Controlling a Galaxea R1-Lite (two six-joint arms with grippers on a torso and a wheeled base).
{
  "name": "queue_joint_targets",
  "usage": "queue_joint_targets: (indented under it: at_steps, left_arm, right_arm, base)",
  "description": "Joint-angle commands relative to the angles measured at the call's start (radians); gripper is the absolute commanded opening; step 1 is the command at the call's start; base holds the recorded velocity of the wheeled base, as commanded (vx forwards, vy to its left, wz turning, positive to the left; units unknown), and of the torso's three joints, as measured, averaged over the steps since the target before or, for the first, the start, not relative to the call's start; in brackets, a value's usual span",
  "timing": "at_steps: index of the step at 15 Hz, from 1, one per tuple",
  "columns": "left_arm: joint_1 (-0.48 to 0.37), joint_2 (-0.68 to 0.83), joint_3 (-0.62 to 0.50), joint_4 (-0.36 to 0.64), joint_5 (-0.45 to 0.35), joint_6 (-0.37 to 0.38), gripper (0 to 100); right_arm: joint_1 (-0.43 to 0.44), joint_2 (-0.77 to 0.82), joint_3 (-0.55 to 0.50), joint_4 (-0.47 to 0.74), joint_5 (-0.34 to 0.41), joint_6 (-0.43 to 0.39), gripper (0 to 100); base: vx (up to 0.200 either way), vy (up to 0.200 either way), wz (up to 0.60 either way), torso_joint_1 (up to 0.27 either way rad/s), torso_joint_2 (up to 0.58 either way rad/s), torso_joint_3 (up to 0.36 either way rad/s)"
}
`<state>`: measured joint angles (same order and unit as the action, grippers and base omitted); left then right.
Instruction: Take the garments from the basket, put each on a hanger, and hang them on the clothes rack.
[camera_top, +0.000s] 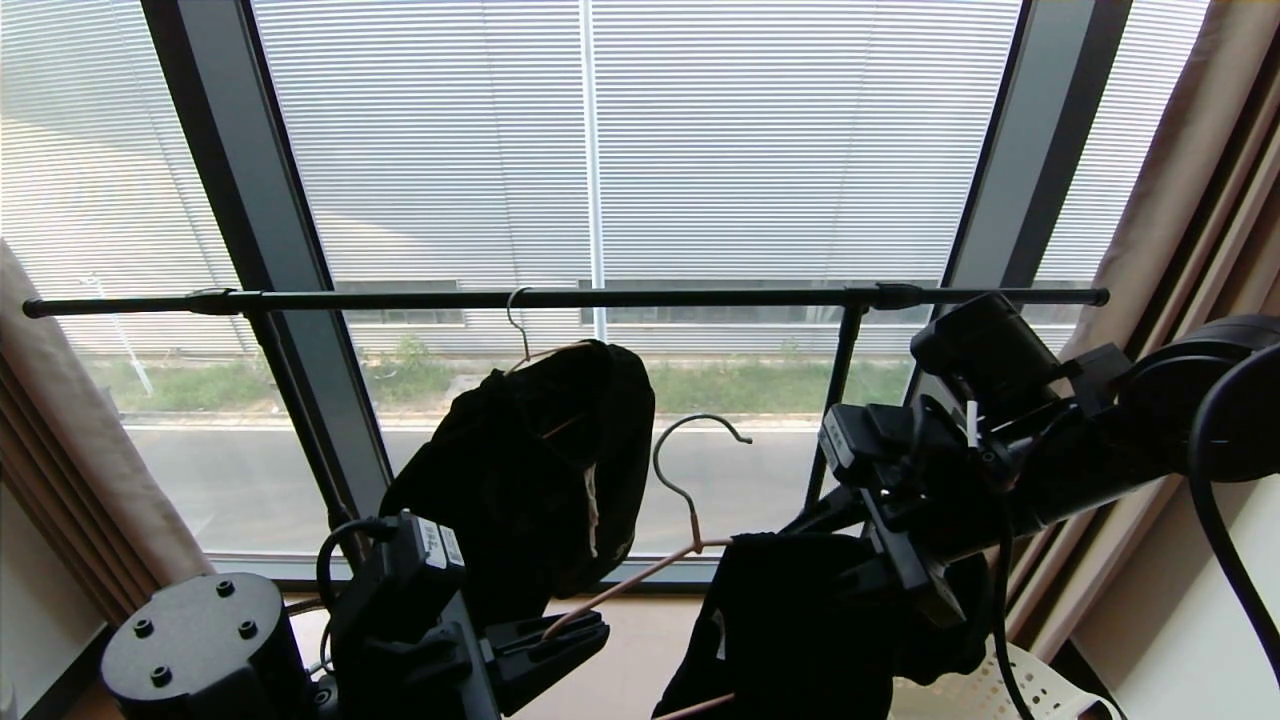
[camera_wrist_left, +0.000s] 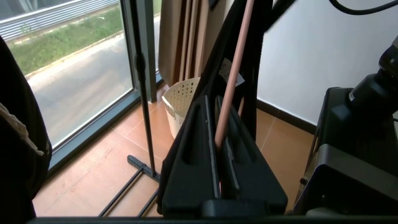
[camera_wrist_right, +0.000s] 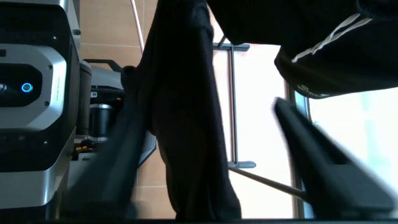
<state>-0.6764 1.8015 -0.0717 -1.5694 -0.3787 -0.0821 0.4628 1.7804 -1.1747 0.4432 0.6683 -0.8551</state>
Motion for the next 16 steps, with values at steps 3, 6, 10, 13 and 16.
queue_joint_targets:
  at_steps: [3, 6, 10, 13, 16]
  left_arm:
    - [0.0, 0.001, 0.0, -0.001, 0.0, -0.001, 0]
    - [0.0, 0.004, 0.0, -0.001, 0.0, -0.002, 0]
    - [0.001, 0.006, -0.005, -0.001, 0.0, -0.001, 0]
    - [0.003, 0.004, -0.002, -0.001, 0.0, 0.001, 0]
    - [0.003, 0.006, 0.0, -0.001, 0.0, 0.001, 0]
  right_arm:
    - [0.0, 0.001, 0.003, 0.002, -0.001, 0.001, 0]
    - [-0.001, -0.003, 0.004, 0.0, -0.001, 0.001, 0]
    - [-0.001, -0.007, 0.004, 0.0, -0.001, 0.001, 0]
    - [-0.001, -0.013, 0.007, 0.002, -0.001, 0.001, 0]
    - [-0.001, -0.027, 0.012, 0.002, -0.001, 0.001, 0]
  base:
    - [0.0, 0.0, 0.0, 0.0, 0.0, 0.0]
    - [0.0, 0.0, 0.0, 0.0, 0.0, 0.0]
    - [0.0, 0.0, 0.0, 0.0, 0.0, 0.0]
    - [0.0, 0.0, 0.0, 0.0, 0.0, 0.0]
    - [0.0, 0.0, 0.0, 0.0, 0.0, 0.0]
